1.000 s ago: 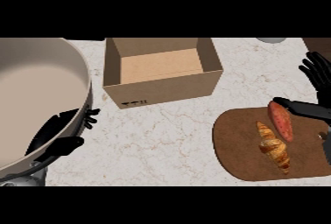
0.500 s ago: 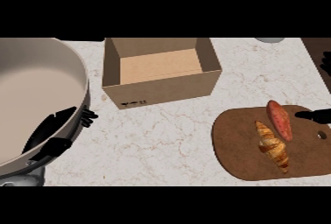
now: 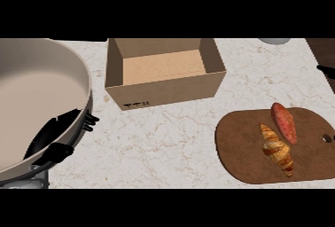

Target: Pick the sweet potato from the cutting board and place it in the cardboard box

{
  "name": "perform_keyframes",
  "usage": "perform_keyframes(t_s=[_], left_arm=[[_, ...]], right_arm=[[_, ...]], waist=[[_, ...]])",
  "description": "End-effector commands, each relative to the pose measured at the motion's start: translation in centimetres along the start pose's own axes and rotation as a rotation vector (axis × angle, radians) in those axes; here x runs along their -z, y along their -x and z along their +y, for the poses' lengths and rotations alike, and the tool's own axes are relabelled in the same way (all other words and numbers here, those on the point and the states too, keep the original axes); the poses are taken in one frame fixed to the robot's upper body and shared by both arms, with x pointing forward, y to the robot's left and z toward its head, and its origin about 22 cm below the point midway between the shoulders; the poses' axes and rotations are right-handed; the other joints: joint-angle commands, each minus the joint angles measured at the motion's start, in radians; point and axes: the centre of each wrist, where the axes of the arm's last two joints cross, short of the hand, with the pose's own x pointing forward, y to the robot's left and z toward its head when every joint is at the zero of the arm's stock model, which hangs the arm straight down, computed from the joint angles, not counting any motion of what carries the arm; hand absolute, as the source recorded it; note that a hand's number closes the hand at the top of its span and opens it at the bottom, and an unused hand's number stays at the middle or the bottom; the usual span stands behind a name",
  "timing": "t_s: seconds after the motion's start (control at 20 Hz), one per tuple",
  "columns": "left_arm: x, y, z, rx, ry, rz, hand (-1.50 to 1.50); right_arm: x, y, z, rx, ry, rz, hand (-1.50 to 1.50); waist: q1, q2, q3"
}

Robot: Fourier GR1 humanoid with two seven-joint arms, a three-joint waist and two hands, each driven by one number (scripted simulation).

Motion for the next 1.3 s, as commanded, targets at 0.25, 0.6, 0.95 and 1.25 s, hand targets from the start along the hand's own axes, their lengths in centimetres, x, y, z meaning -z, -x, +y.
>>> perform_keyframes(t_s=[0.25,0.6,0.95,1.25], left_arm=[[-0.5,0.6,0.1,-0.007,-0.182,-0.028,0.00],[-1.0,2.0,0.2,-0.036,-0.214,-0.001,0.00],[-0.9,-0.6,-0.2,-0.033,-0.194,-0.019,0.00],[-0.1,0.9,-1.6,-0.012,-0.197,-0.033,0.00]], right_arm=[[4.4,-3.2,4.6,-0.125,-0.232,0.084,-1.50],[3.3,-3.7,4.0,-0.160,-0.227,0.156,-1.50],[4.4,-3.6,7.2,-0.192,-0.246,0.206,-1.50],[4.9,-1.7,6.6,-0.159,-0.218,0.200,-1.50]], waist=[[-0.026,-0.005,0.002],[-0.045,-0.008,0.002],[-0.043,-0.008,0.002],[-0.038,-0.004,0.003]])
